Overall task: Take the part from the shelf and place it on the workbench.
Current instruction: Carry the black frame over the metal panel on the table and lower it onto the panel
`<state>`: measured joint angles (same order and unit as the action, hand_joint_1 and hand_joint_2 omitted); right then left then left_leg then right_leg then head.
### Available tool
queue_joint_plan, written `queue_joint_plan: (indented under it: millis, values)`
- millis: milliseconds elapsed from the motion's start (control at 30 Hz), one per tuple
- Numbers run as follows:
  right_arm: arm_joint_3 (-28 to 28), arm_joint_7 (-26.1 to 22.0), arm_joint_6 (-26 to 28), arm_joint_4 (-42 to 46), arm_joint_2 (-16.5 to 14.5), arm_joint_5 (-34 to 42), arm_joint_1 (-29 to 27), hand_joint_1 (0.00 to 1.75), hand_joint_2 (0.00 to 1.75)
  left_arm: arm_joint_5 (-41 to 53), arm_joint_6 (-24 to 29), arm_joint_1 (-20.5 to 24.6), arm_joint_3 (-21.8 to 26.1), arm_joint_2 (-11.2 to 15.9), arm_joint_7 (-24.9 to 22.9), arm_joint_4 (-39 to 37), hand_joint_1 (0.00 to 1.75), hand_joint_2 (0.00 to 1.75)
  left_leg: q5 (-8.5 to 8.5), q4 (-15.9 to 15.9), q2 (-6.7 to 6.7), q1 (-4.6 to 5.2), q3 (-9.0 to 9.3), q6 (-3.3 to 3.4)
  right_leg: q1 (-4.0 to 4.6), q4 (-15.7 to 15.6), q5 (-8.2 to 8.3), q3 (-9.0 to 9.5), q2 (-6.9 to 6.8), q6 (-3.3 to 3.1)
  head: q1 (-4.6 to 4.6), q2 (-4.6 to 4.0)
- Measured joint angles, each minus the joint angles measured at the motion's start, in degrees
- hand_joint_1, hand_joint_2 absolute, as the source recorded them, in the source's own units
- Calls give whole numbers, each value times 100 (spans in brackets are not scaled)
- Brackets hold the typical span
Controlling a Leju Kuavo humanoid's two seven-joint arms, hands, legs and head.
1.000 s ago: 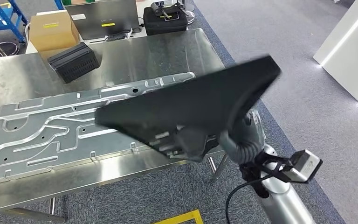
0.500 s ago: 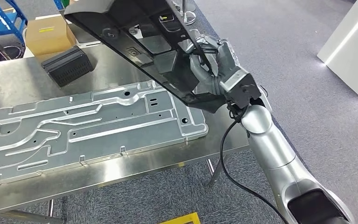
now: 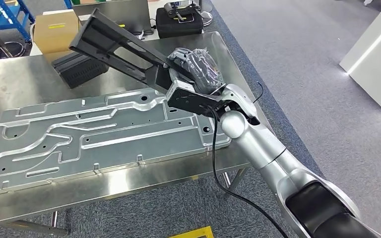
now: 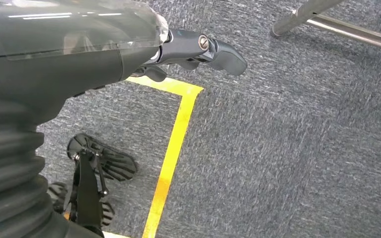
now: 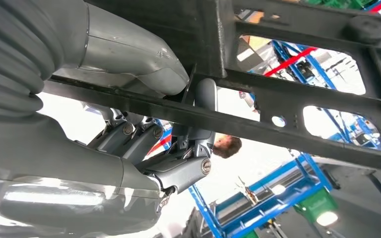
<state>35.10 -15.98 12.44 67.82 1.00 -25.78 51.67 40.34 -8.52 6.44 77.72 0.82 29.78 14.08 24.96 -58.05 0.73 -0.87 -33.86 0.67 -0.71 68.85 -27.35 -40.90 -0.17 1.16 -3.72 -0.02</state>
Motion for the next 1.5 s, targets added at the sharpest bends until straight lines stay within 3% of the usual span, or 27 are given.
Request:
queue_joint_plan:
  millis: [67,100,233,300,367,400,433,467,567,633,733,800,867,900,933,967,1033,1100,1167,1267,1300,1400,1433,1467,1500]
  values:
    - [16,-1,1,-50,-26,-8,61,175,175,-1,1,4,0,-1,-2,0,0,175,38,-29,9,15,0,-49,10,-700,284,318,5,-42,-1,0]
    - [22,-1,2,-72,-39,-8,87,175,175,-1,1,5,0,-1,-3,-1,0,175,48,-35,10,21,-5,-79,21,-881,325,394,10,-69,-1,0]
    - [46,1,5,-142,-70,-15,113,175,175,-1,2,0,-1,1,-7,-4,0,175,117,-87,-6,5,-26,-203,40,-1013,334,445,15,-205,-2,0]
    - [62,-1,5,-161,-97,-18,123,175,175,1,2,1,-2,3,-6,-8,0,175,385,-549,-25,-8,-221,-242,29,-1060,345,484,5,-266,-2,0]
    - [75,-2,4,-191,-115,-19,128,175,175,1,2,-3,-2,4,-6,-9,0,175,712,-1307,-32,-10,-585,-269,45,-1061,337,492,4,-295,-2,0]
    - [79,-2,4,-207,-118,-20,124,175,175,1,2,-8,-2,4,-7,-10,0,175,780,-1569,-32,-11,-724,-277,53,-1055,332,493,4,-301,-2,0]
    - [80,-2,4,-221,-118,-26,121,175,175,1,2,-12,-2,4,-7,-12,0,175,737,-1631,-33,-11,-772,-281,58,-1045,326,493,5,-304,-2,0]
    - [81,0,1,-229,-121,-56,121,175,175,2,2,-14,-2,4,-8,-14,0,175,588,-1460,-34,-11,-706,-277,60,-1033,317,496,7,-303,-2,0]
    - [152,134,-18,-314,-184,-546,181,175,175,20,3,0,-4,5,-9,-15,0,175,69,-350,-47,2,-195,-218,72,-993,285,504,21,-268,-2,0]
    - [374,345,5,-635,-348,-1367,320,175,175,33,5,26,-14,5,-11,-15,0,175,21,-63,-53,26,-74,-168,85,-988,295,485,43,-219,-2,0]
    - [938,660,102,-1524,-835,-2765,515,175,175,8,8,83,-36,-3,-4,-16,0,175,-29,-5,-59,5,-55,-88,91,-969,273,467,48,-137,-2,0]
    - [1323,837,97,-2082,-1189,-3364,586,175,175,12,2,116,-46,-12,4,-17,0,175,-60,37,-65,-26,-35,-30,86,-575,19,300,37,-91,-2,0]
    - [1716,1043,-26,-2531,-1465,-3674,617,175,175,65,-12,131,-66,-23,-2,-17,0,175,-62,39,-59,-24,-36,-8,67,203,-342,-58,34,-65,-2,0]
    - [1910,1151,-104,-2713,-1568,-3765,611,175,175,102,-18,140,-86,-32,-13,-17,0,175,-60,38,-50,-23,-35,-6,56,515,-434,-213,34,-56,-2,0]
    - [2106,1245,-166,-2883,-1654,-3834,599,175,175,133,-19,155,-117,-42,-28,-17,0,175,-58,35,-36,-24,-34,-7,48,635,-419,-282,33,-53,-2,0]
    - [2279,1316,-200,-3034,-1721,-3886,589,175,175,158,-18,175,-148,-54,-44,-17,0,175,-54,31,-17,-23,-32,-10,42,537,-305,-246,33,-61,-1,0]
    - [2548,1390,-196,-3276,-1826,-3936,606,175,175,181,-12,211,-196,-81,-64,-19,0,175,-39,17,15,-20,-23,-32,54,-227,85,107,31,-122,0,0]
    - [2706,1408,-175,-3447,-1910,-3947,660,175,175,185,-7,228,-217,-104,-74,-22,0,175,-14,-1,22,-1,-25,-79,85,-876,304,414,27,-178,-1,0]
    - [2808,1408,-158,-3575,-1979,-3949,699,175,175,185,-5,239,-234,-116,-82,-25,0,175,-2,7,16,8,-19,-142,111,-1009,312,477,30,-201,-2,0]
    - [2894,1451,-188,-3696,-2042,-3979,742,175,175,178,-28,249,-256,-130,-80,-26,0,175,108,-105,-1,-8,-41,-221,68,-1115,352,546,18,-275,-2,0]
    - [2934,1526,-276,-3732,-2063,-4035,755,175,175,161,-66,250,-265,-132,-61,-26,0,175,244,-322,-10,-14,-127,-242,48,-1150,365,572,9,-296,-2,0]
    - [3162,1945,-628,-3850,-2106,-4278,741,175,175,98,-193,249,-285,-151,69,-28,0,175,722,-1383,-26,-40,-607,-311,48,-1162,363,591,-2,-317,-2,0]
    - [3254,2059,-685,-3895,-2113,-4331,729,131,131,97,-206,246,-292,-162,119,-30,0,175,742,-1555,-29,-51,-693,-333,46,-1159,361,594,-1,-315,-2,0]
    - [3333,2131,-710,-3940,-2120,-4365,723,87,87,106,-205,244,-303,-173,163,-31,0,175,649,-1498,-33,-65,-669,-353,40,-1153,356,598,1,-308,-2,0]
    - [3399,2174,-723,-3990,-2128,-4386,725,44,44,121,-199,244,-315,-181,197,-32,0,175,470,-1220,-38,-84,-533,-371,30,-1140,348,603,6,-295,-2,0]
